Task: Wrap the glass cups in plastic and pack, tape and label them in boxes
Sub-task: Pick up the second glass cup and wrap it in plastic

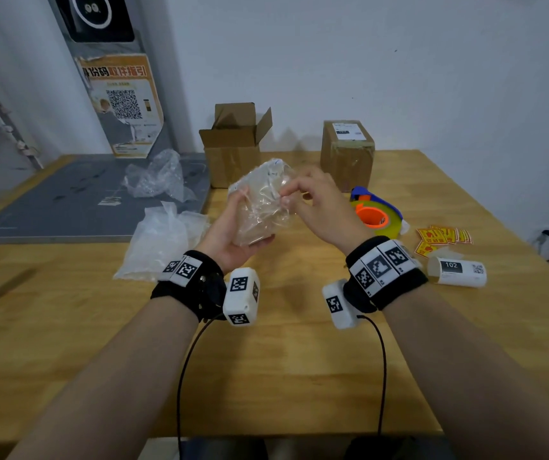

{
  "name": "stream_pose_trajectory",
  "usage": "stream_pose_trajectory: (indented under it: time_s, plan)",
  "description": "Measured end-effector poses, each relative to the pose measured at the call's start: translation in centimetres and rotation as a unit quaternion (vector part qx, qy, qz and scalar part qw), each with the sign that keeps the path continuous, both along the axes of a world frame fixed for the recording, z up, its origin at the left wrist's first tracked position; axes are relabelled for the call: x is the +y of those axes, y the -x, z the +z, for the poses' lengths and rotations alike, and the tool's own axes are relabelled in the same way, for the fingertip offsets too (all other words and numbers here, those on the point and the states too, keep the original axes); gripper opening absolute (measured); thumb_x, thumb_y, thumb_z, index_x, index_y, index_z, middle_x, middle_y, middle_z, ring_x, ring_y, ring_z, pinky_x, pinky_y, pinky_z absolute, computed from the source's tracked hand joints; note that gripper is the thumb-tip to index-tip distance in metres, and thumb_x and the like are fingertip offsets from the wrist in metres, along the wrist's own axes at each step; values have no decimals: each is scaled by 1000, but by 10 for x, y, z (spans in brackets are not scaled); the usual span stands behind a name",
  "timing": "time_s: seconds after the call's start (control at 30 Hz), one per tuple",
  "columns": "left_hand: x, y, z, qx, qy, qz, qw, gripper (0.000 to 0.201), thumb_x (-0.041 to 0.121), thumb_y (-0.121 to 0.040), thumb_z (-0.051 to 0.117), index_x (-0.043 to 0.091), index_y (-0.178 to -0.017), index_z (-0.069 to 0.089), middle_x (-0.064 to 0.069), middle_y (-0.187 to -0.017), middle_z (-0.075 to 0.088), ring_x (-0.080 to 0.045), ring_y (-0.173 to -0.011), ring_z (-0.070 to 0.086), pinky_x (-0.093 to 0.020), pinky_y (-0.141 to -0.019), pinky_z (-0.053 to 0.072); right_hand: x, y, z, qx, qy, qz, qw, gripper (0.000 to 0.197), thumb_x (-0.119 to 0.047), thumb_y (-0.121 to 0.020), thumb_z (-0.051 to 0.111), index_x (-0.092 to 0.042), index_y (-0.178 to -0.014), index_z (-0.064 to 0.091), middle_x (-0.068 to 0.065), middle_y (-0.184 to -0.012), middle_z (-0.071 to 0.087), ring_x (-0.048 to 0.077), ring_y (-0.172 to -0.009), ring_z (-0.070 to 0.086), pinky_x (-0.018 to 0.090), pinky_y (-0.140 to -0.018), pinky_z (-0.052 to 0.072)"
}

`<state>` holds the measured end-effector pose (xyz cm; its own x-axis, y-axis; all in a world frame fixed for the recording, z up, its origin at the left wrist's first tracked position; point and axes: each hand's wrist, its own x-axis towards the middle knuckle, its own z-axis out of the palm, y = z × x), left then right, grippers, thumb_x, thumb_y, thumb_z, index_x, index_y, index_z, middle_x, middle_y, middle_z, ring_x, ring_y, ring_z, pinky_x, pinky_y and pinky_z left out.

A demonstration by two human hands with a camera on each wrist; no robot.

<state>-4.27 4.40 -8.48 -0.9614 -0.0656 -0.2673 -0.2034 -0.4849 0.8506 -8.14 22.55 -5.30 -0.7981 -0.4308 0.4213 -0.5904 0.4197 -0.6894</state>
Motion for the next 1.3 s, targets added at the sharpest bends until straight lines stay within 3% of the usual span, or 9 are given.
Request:
stream_pose_trajectory:
  time_s: [0.2, 0.33, 0.47, 0.67, 0.77, 0.9, 1.03, 1.17, 1.3]
  plan:
    - [-4, -5, -3, 6, 47, -37, 998, 48, 62, -92, 63, 32, -129, 68, -2, -123, 75, -26, -116, 69, -62, -94, 54, -4, -5, 0, 3, -30, 28, 999, 17, -6, -98, 63, -20, -89, 66, -10, -87, 64, 0, -82, 57, 8, -73, 40]
    - [1, -3, -5, -13, 97, -13, 995, 99, 71, -58, 90, 36, -143, 52, -2, -147, 54, -33, -133, 55, -61, -81, 60, -5, -1, -5, 20, -60, -28, 998, 25, 3, -85, 66, -20, -81, 58, -14, -81, 53, 15, -84, 55, 26, -75, 43]
    - [6, -1, -7, -2, 115, 22, 993, 112, 72, -51, 93, 29, -144, 49, -3, -141, 60, -29, -123, 64, -54, -79, 62, -5, 1, -15, -51, -21, -10, 998, 26, 4, -91, 61, -11, -107, 75, -15, -92, 66, -1, -88, 62, 7, -76, 45]
    - [6, 3, -8, -23, 190, 116, 975, 111, 73, -50, 88, 25, -140, 45, 4, -128, 66, -19, -113, 67, -50, -91, 57, -1, -1, -14, -215, 124, -62, 967, 15, -24, -102, 59, -17, -112, 68, 8, -101, 76, 24, -94, 72, 37, -83, 54]
    - [8, 2, -6, -6, 240, 124, 963, 96, 67, -60, 86, 25, -134, 41, 3, -127, 63, -20, -110, 66, -51, -91, 57, -1, -3, -16, -246, 92, -57, 963, 32, -48, -102, 58, -19, -104, 71, 7, -102, 76, 22, -92, 73, 35, -71, 52]
    - [11, -3, 6, 28, 249, 96, 963, 38, 60, -101, 48, 33, -128, 42, 9, -129, 54, -22, -121, 56, -56, -101, 50, 4, -1, -21, -333, 270, -9, 903, 28, -29, -104, 62, -7, -119, 69, 7, -101, 75, 20, -83, 73, 28, -63, 53]
    - [-1, 5, 5, 134, 416, 180, 882, 18, 38, -107, 47, 31, -124, 49, -2, -143, 30, -22, -140, 33, -45, -120, 30, 12, 2, -13, -374, 327, 12, 868, 27, -27, -102, 64, -6, -119, 67, 7, -101, 73, 25, -87, 71, 33, -67, 53]
    - [-7, 12, 5, 234, 511, 155, 813, 45, 36, -110, 37, 23, -152, 43, 0, -165, 27, -19, -153, 21, -40, -124, 16, 13, 1, -6, -404, 370, 12, 837, 32, -27, -102, 65, -3, -123, 65, 11, -109, 69, 30, -96, 67, 36, -69, 53]
    - [-2, 7, 11, 181, 399, 80, 895, 46, 43, -111, 31, 29, -148, 53, 6, -150, 55, -13, -140, 47, -44, -122, 34, 11, 1, -4, -421, 392, 8, 818, 29, -23, -103, 63, -2, -123, 63, 16, -119, 68, 32, -100, 67, 36, -71, 53]
